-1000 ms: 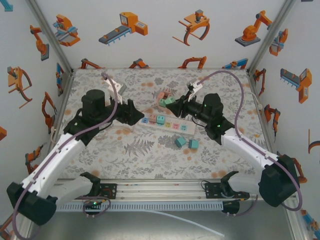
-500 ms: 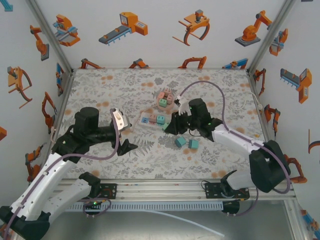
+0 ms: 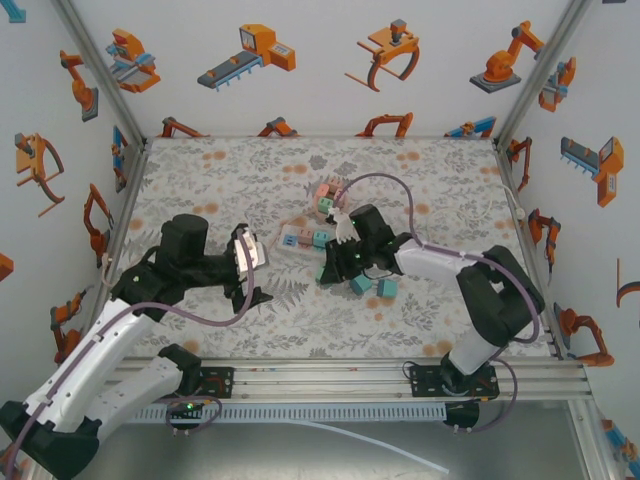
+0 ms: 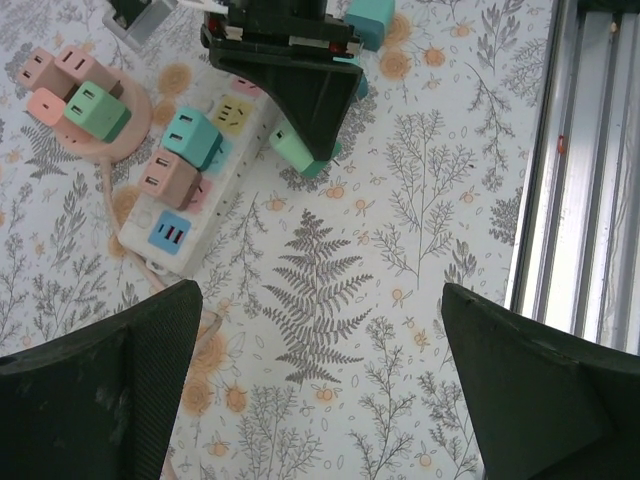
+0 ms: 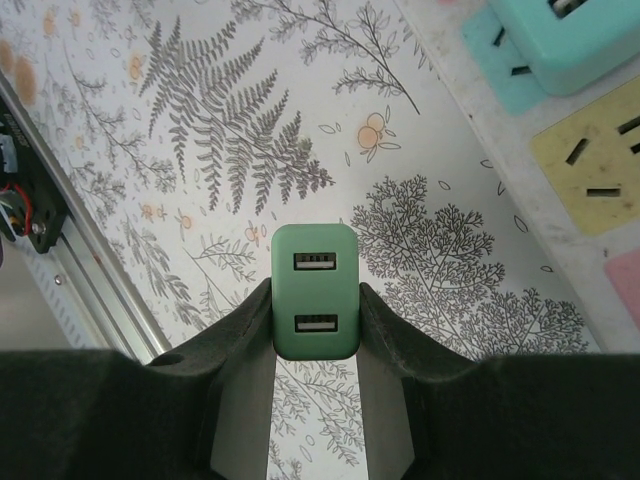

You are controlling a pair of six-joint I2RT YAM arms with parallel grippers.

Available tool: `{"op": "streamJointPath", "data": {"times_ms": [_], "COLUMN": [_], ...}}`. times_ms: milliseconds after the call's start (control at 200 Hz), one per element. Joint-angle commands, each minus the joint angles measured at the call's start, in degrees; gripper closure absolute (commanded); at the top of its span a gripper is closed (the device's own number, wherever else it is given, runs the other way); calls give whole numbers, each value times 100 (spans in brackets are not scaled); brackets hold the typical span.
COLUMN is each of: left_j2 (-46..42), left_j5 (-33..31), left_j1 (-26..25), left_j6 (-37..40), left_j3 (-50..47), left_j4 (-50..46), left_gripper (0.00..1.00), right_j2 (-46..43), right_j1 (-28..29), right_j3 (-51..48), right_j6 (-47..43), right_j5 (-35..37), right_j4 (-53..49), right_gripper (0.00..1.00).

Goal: Pull the plug off the socket

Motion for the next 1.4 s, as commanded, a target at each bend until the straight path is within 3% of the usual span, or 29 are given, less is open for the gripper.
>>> {"op": "streamJointPath", "data": {"times_ms": [0, 200, 290, 350, 1021, 1182, 1397], "left_j2": [28, 26, 54, 79, 65, 11, 62], "left_j5": [-21, -82, -99, -104, -734, -846, -1475], "left_j1": [-41, -53, -54, -62, -89, -89, -89], "left_j6": [198, 163, 127, 45, -364, -675, -1686], "left_j3": [142, 85, 85, 94, 129, 105, -46], "left_j4": [-66, 32, 86, 148, 530, 807, 1620], "left_gripper": [3, 3, 3, 3, 3, 3, 3], "right_j2": [187, 260, 246, 236, -1066, -1718, -2409], "right_j1": [82, 117, 120, 129, 146, 146, 190], "right_j3": [153, 59, 58, 84, -110, -565, -2134], "right_j6": [75, 17, -55, -114, -247, -576, -2417], "right_j5": [75, 352, 592, 842, 1498, 1810, 2144], "right_j4": [11, -185, -361, -529, -146, 801, 4029], "right_gripper": [82, 74, 55, 50, 50, 51, 50]}}
